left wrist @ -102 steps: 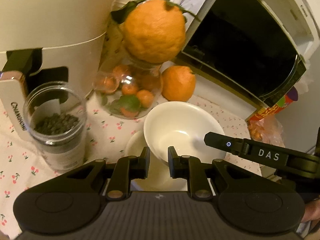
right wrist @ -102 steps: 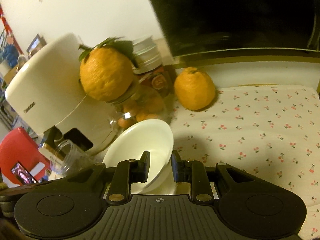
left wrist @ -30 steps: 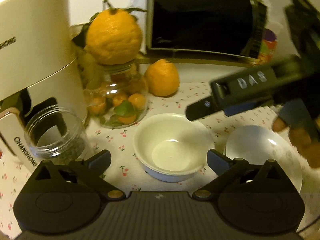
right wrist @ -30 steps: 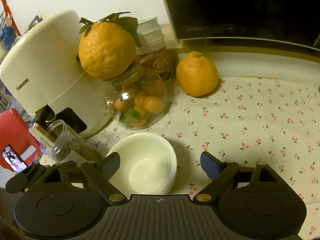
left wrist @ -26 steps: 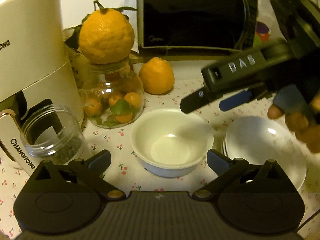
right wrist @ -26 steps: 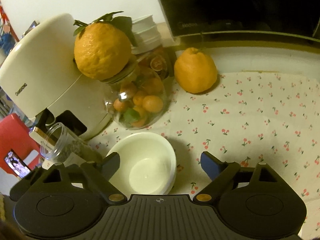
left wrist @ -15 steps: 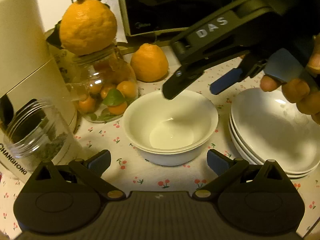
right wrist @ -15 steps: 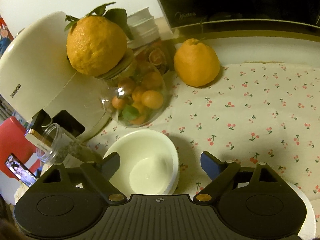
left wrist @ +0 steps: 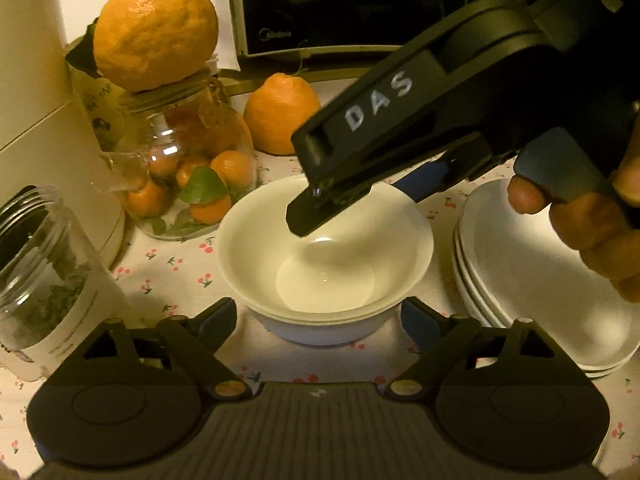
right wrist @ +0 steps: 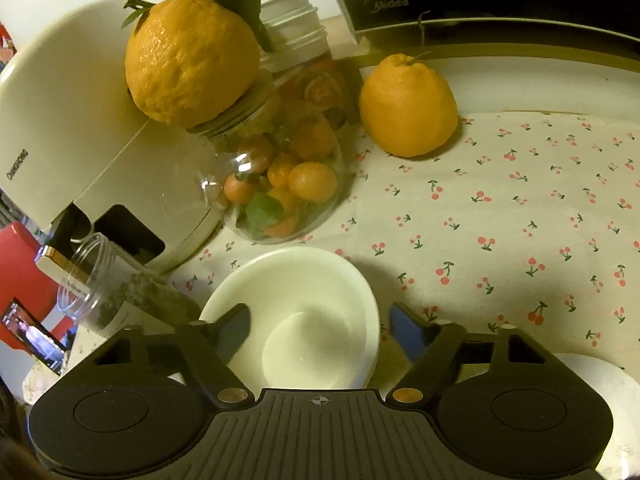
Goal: Organize plates and bowls
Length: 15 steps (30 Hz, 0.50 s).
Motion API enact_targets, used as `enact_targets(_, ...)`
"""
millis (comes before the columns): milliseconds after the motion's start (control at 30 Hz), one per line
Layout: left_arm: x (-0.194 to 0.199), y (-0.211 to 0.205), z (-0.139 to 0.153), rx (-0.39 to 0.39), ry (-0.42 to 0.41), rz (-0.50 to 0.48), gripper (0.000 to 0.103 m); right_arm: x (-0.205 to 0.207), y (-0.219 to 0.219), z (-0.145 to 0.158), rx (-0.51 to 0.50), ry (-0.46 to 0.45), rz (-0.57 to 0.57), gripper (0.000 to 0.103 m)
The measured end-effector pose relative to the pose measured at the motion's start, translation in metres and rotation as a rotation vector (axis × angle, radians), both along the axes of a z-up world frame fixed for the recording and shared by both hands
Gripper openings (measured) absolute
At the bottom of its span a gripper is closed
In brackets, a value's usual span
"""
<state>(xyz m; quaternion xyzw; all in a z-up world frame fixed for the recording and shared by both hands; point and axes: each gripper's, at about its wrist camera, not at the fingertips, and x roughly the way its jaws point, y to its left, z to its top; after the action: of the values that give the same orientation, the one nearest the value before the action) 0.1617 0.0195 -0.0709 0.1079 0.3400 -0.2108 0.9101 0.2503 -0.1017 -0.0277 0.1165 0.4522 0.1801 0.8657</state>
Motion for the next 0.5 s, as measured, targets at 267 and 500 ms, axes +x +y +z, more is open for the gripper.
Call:
enact_targets(267, 0.000, 0.000, 0.004, -0.040, 0.009, 0.011, 0.085, -0.003, -0.002, 0.000, -0.050, -0.022, -0.008, 0.042)
enact_targets(500, -0.007, 0.002, 0.022, -0.078, -0.010, 0.018, 0.085, -0.008, -0.007, 0.018, -0.029, -0.046, -0.023, 0.040)
